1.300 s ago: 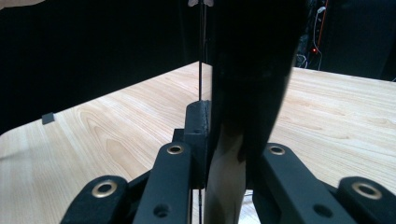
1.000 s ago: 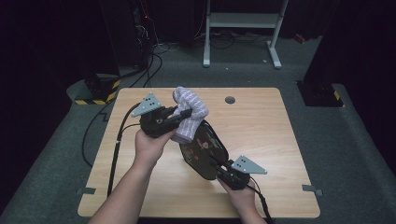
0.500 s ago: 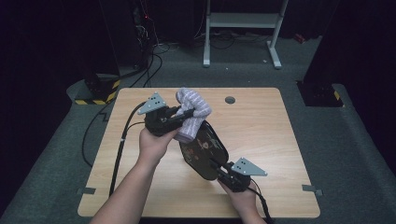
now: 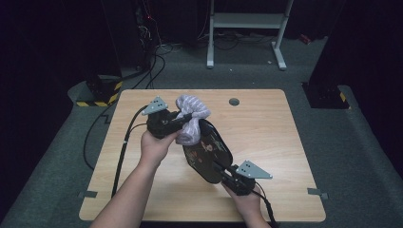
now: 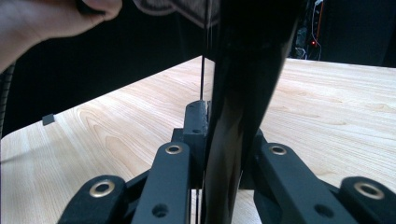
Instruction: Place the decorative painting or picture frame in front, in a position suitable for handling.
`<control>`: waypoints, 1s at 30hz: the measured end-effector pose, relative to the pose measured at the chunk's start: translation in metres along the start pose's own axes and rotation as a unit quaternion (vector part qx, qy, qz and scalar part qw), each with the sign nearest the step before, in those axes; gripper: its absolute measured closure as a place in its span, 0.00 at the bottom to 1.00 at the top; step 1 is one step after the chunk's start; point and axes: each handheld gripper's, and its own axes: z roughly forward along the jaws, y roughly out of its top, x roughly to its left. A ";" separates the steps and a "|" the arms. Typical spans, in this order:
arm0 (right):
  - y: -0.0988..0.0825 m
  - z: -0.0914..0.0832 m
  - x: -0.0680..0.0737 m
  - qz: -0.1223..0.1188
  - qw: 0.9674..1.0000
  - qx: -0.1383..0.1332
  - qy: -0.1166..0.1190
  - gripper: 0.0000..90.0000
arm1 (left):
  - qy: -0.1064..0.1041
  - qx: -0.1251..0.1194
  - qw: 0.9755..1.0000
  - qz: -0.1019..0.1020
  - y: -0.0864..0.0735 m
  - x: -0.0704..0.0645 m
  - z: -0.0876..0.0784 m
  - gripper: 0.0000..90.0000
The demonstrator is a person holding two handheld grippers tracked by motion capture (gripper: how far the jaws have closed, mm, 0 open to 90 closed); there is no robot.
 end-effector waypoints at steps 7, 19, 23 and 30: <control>0.000 0.000 0.000 0.002 1.000 0.000 0.000 0.88 | 0.016 0.035 0.999 -0.004 -0.021 0.016 0.007 0.78; 0.000 0.001 0.000 0.001 1.000 -0.001 0.003 0.89 | 0.005 -0.022 1.000 0.014 -0.001 0.001 -0.020 0.78; 0.000 0.001 0.000 0.002 1.000 -0.001 0.003 0.89 | -0.014 -0.043 0.998 0.035 0.015 -0.019 -0.028 0.79; 0.000 0.001 0.000 0.002 1.000 -0.001 0.003 0.89 | -0.053 -0.049 0.994 0.080 0.035 -0.067 -0.021 0.78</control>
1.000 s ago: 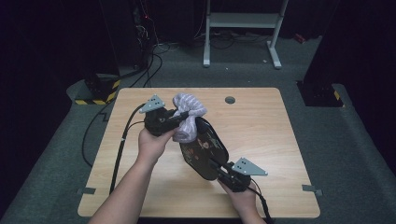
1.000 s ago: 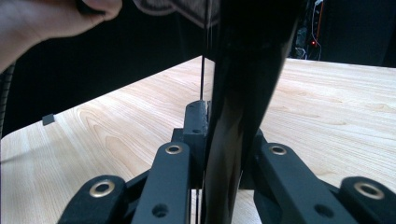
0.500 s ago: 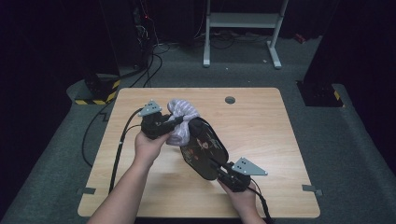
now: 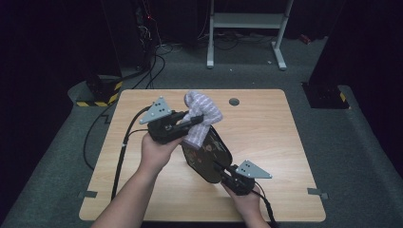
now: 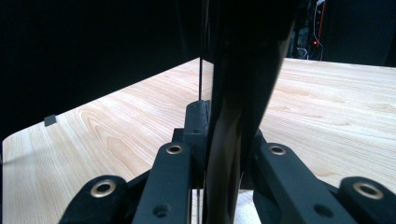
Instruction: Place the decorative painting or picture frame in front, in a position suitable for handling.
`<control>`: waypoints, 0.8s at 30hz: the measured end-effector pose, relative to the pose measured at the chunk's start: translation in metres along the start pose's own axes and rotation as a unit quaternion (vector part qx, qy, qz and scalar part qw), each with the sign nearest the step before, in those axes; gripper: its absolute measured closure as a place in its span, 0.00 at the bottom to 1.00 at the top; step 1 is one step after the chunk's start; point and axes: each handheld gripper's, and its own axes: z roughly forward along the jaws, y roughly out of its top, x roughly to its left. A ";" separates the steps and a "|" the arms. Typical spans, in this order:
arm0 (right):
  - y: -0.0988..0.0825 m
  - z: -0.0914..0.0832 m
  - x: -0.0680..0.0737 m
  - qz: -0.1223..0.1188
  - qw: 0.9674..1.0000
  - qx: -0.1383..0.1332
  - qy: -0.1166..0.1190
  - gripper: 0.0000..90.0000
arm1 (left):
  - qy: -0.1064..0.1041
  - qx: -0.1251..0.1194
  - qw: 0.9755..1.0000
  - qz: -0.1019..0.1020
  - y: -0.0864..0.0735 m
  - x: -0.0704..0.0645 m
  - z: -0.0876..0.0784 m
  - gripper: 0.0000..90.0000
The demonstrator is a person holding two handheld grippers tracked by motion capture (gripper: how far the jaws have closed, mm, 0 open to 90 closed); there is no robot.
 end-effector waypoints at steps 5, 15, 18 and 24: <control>0.000 0.000 0.000 0.001 1.000 0.001 -0.001 0.89 | 0.024 0.023 0.999 0.035 -0.002 -0.016 0.020 0.78; 0.002 0.002 0.001 0.000 1.000 0.001 -0.001 0.89 | 0.025 0.019 0.999 -0.032 -0.017 0.029 0.015 0.80; 0.001 0.002 0.001 -0.001 1.000 0.001 -0.001 0.89 | 0.034 0.015 0.998 -0.052 -0.025 0.043 0.010 0.80; 0.000 0.000 0.000 0.000 1.000 0.001 0.001 0.89 | 0.055 0.045 0.995 -0.072 -0.045 0.061 0.009 0.81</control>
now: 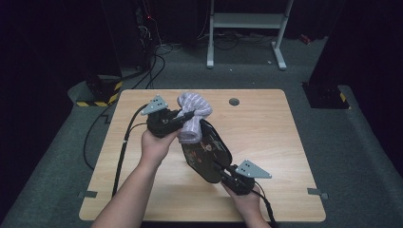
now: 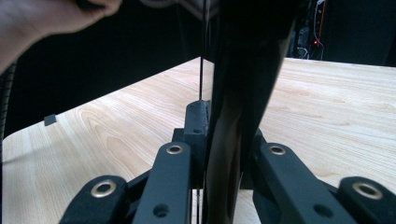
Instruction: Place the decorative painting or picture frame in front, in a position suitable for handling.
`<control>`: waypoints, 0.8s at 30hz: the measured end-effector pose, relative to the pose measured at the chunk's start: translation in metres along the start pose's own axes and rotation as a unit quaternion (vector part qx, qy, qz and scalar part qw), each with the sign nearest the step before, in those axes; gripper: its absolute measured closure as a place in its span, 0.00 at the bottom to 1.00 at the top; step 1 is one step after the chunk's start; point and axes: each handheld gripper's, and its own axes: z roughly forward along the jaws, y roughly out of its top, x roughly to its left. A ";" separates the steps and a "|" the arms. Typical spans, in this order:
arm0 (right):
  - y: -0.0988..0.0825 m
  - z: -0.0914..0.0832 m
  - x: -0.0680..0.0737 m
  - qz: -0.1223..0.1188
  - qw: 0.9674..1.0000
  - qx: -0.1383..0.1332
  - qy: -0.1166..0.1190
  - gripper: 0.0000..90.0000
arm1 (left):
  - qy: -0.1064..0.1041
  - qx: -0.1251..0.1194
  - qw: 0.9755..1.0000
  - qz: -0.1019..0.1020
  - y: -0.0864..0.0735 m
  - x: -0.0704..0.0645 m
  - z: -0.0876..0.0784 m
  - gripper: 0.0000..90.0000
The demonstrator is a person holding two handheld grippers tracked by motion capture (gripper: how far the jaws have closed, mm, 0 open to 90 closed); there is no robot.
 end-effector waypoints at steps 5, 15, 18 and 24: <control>0.000 0.000 0.000 0.000 1.000 0.000 0.000 0.89 | 0.011 0.036 0.999 -0.026 -0.028 0.022 0.007 0.81; 0.001 0.000 0.000 0.000 1.000 0.003 0.001 0.89 | -0.014 0.008 0.998 -0.058 -0.031 0.027 -0.003 0.81; 0.001 0.000 0.001 -0.001 1.000 0.003 0.001 0.89 | -0.016 -0.002 0.999 -0.044 -0.022 0.017 -0.007 0.81; 0.001 0.000 0.001 0.000 1.000 0.004 0.000 0.89 | -0.037 -0.038 0.999 -0.005 0.005 -0.013 -0.018 0.81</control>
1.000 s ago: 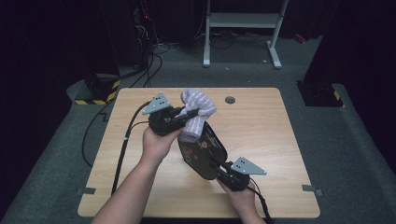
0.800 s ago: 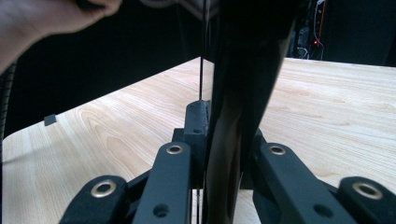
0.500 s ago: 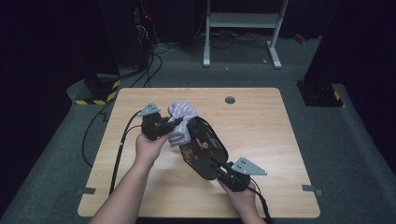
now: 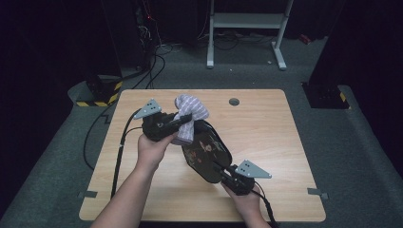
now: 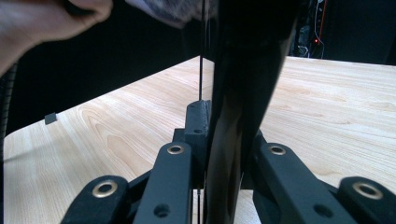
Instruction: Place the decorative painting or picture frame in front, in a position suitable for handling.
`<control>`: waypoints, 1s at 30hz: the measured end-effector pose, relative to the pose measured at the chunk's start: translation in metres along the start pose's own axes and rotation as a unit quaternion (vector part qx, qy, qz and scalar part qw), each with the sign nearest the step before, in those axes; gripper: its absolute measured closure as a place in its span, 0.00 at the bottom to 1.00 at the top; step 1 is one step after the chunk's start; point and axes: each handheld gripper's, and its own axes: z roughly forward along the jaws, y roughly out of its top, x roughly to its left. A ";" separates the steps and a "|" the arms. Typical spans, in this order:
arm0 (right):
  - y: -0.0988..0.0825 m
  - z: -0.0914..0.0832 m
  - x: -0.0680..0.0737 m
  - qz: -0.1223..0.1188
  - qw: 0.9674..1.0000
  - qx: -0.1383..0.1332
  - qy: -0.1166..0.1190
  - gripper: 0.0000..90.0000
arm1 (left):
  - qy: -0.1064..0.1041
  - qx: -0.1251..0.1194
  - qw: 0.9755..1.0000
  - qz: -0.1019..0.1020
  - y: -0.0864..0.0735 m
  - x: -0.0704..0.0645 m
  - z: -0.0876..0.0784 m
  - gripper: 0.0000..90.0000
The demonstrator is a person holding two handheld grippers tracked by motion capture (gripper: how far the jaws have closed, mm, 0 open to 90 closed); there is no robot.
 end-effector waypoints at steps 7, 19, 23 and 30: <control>0.000 0.000 0.000 0.002 1.000 0.000 0.001 0.89 | -0.023 -0.007 0.998 0.051 0.020 -0.038 0.006 0.81; 0.000 0.001 0.000 0.001 1.000 0.000 -0.001 0.89 | -0.049 0.015 0.994 0.096 0.021 -0.074 0.025 0.81; 0.000 0.001 0.001 0.001 1.000 0.000 -0.001 0.89 | -0.034 0.011 0.996 0.084 0.022 -0.059 0.023 0.81; 0.000 0.001 0.001 0.000 1.000 0.000 -0.001 0.89 | 0.024 0.020 0.998 0.054 0.014 -0.017 0.015 0.81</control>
